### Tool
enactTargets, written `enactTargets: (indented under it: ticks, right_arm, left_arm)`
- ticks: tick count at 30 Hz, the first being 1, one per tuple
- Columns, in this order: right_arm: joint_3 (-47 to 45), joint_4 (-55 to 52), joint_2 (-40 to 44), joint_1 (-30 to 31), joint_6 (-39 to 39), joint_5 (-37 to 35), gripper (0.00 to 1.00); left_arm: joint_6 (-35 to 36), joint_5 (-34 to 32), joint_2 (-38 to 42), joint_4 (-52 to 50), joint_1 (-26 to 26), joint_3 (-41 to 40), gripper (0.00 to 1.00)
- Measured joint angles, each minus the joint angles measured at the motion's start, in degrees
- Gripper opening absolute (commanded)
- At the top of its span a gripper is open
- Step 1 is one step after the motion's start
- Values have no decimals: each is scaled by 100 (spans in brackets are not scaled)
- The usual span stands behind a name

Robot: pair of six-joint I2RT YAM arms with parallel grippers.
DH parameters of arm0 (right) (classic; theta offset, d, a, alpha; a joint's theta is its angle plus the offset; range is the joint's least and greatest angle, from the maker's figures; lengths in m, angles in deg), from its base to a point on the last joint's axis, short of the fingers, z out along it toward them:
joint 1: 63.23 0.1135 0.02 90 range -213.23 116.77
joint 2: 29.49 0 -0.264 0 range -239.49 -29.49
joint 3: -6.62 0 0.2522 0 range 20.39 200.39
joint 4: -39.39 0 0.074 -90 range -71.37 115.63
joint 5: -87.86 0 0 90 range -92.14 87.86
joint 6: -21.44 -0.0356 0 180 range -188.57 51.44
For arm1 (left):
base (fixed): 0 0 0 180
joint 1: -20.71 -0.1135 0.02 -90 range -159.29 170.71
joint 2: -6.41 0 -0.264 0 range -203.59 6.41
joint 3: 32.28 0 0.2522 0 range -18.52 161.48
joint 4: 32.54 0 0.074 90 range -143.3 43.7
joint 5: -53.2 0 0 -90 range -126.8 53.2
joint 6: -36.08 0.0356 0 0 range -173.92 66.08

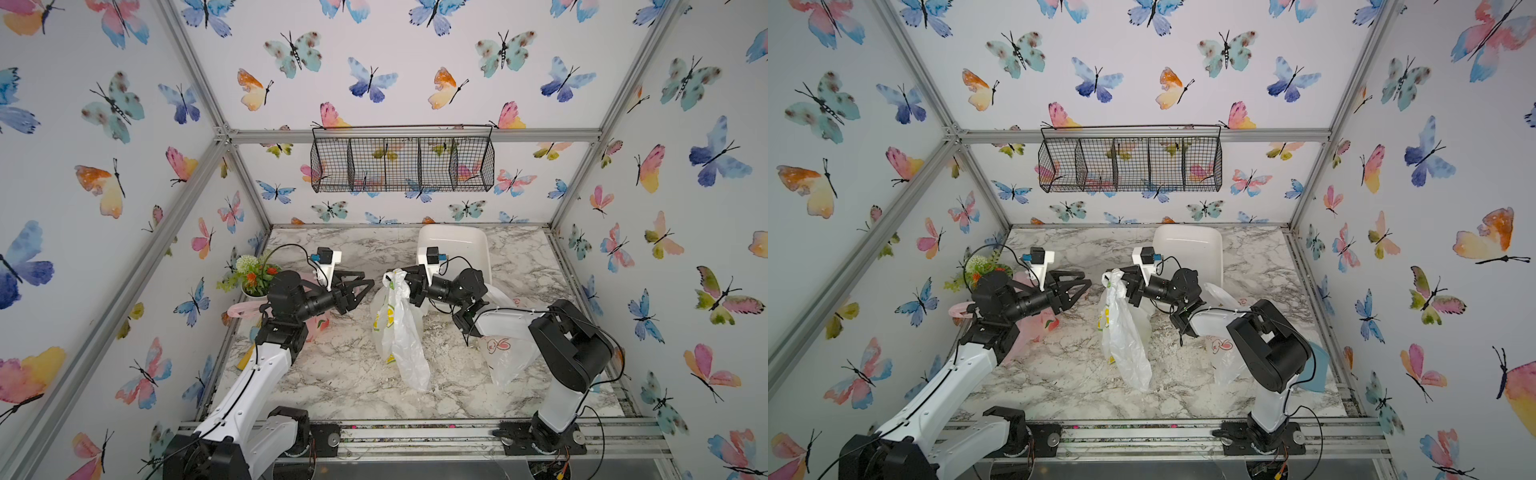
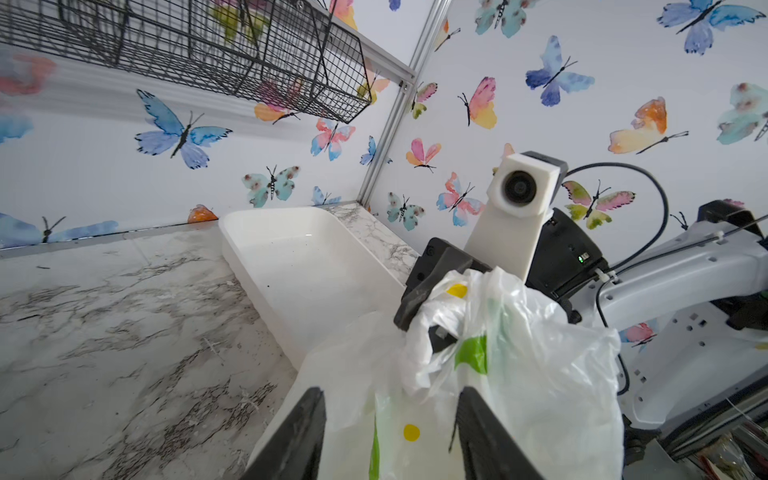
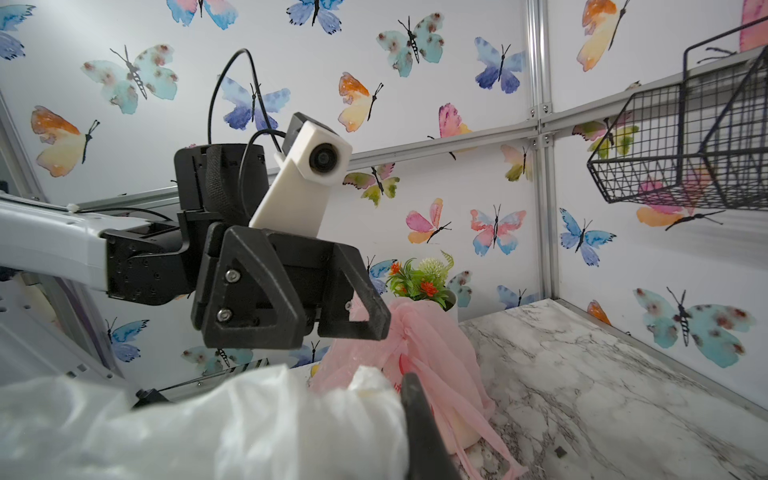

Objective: Place the pears into plastic bags & tie knots
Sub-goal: Tie the plastic bag at the center of the board.

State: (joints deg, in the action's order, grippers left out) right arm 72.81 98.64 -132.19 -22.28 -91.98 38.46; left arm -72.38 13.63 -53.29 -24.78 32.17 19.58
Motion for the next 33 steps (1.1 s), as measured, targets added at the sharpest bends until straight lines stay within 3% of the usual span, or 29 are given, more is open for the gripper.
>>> enactTargets:
  ticks: [8, 13, 14, 20, 24, 29, 33]
  right_arm:
    - [2, -177, 2, 0, -162, 365, 8]
    - [2, -175, 2, 0, -282, 459, 8]
    - [2, -164, 2, 0, -321, 476, 7]
    - [11, 37, 2, -28, -717, 538, 7]
    - [15, 330, 2, -31, -1019, 564, 6]
    - [33, 531, 0, -37, -1220, 601, 6]
    - [33, 601, 2, -52, -1349, 599, 6]
  left_arm:
    - [-2, 389, -492, 282, 142, 151, 42]
    - [-17, 511, -632, 525, 363, 267, 17]
    - [-13, 511, -662, 551, 404, 264, 16]
    - [-166, 542, -787, 1016, 444, 22, 19]
    - [-549, 540, -883, 1659, 616, -310, 28]
    - [-833, 494, -1163, 2133, 992, -417, 22]
    - [-970, 476, -1384, 2382, 1040, -391, 24]
